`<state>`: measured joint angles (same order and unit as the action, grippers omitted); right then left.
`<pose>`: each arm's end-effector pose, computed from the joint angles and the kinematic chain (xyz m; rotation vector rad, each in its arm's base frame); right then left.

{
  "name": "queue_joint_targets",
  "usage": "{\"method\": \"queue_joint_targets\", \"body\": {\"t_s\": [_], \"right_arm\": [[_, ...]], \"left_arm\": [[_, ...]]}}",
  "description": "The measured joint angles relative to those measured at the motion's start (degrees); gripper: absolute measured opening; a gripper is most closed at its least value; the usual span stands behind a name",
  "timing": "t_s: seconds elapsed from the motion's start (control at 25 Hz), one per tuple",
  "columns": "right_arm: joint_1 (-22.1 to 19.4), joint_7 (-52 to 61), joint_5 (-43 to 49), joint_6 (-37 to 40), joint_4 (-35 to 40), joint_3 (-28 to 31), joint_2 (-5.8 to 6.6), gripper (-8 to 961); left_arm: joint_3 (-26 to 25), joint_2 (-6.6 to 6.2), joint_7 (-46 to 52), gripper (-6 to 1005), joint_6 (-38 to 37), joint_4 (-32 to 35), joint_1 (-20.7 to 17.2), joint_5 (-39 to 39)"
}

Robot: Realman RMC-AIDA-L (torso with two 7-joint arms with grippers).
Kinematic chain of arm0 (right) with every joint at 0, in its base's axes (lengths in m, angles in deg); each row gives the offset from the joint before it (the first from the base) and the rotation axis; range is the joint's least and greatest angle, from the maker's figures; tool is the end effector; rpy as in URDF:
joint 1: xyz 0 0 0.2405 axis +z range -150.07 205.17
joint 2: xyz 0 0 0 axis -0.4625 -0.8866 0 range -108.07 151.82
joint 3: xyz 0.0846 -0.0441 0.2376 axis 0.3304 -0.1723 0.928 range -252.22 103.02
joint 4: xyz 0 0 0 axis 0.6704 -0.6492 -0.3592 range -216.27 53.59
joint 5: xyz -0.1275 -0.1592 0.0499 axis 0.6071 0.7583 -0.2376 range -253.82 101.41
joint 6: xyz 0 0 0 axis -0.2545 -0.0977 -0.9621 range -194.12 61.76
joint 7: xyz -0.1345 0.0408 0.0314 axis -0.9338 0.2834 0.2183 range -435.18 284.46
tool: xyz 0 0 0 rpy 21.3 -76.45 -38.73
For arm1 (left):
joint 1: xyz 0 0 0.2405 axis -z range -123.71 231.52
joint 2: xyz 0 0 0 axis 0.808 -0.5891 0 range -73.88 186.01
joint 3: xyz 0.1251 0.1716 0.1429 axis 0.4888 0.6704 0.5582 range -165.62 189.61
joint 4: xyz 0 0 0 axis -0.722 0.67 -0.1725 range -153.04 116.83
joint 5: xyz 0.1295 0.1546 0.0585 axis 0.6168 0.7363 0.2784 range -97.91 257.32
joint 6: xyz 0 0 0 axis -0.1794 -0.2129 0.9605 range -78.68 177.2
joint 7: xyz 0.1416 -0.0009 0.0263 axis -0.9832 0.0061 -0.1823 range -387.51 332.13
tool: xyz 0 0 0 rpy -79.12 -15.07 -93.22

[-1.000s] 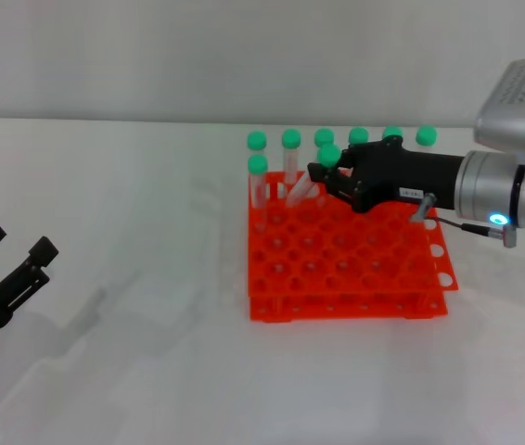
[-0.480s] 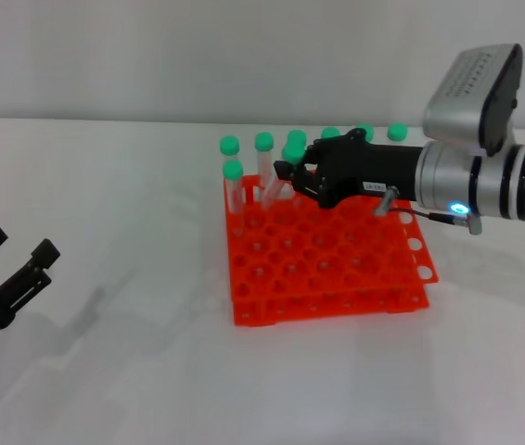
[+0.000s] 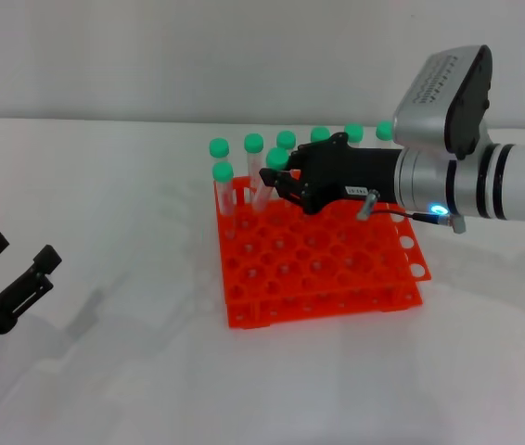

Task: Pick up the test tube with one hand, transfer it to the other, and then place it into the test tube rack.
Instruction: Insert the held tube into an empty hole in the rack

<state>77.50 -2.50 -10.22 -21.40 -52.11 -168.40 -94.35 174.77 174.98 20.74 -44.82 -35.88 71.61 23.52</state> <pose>0.1242 0.4306 -0.0783 -2.6288 0.2513 0.5532 -0.3660 0.2412 0.0313 -1.8625 -0.7086 -0.9713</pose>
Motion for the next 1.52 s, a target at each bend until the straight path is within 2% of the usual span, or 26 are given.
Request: {"method": "queue_joint_targets", "body": {"t_s": [0.36, 0.48, 0.68, 1.16, 1.52], "right_arm": [[0.8, -0.1, -0.1, -0.2, 0.5, -1.1, 0.0, 213], [1.3, -0.1, -0.3, -0.7, 0.5, -2.4, 0.0, 361], [1.8, -0.3, -3.4, -3.3, 0.5, -5.4, 0.03, 359], [3.4, -2.5, -4.9, -4.6, 0.1, -7.0, 0.04, 358], [4.9, -5.4, -13.7, -7.1, -0.4, -15.1, 0.03, 358]], "left_arm": [[0.0, 0.06, 0.0, 893, 0.0, 0.2, 0.0, 0.1], [0.0, 0.08, 0.0, 893, 0.0, 0.2, -0.1, 0.1], [0.0, 0.09, 0.0, 893, 0.0, 0.2, 0.0, 0.1], [0.1, 0.11, 0.0, 893, -0.4, 0.3, -0.1, 0.6], [0.1, 0.18, 0.0, 893, -0.6, 0.3, -0.1, 0.7]]}}
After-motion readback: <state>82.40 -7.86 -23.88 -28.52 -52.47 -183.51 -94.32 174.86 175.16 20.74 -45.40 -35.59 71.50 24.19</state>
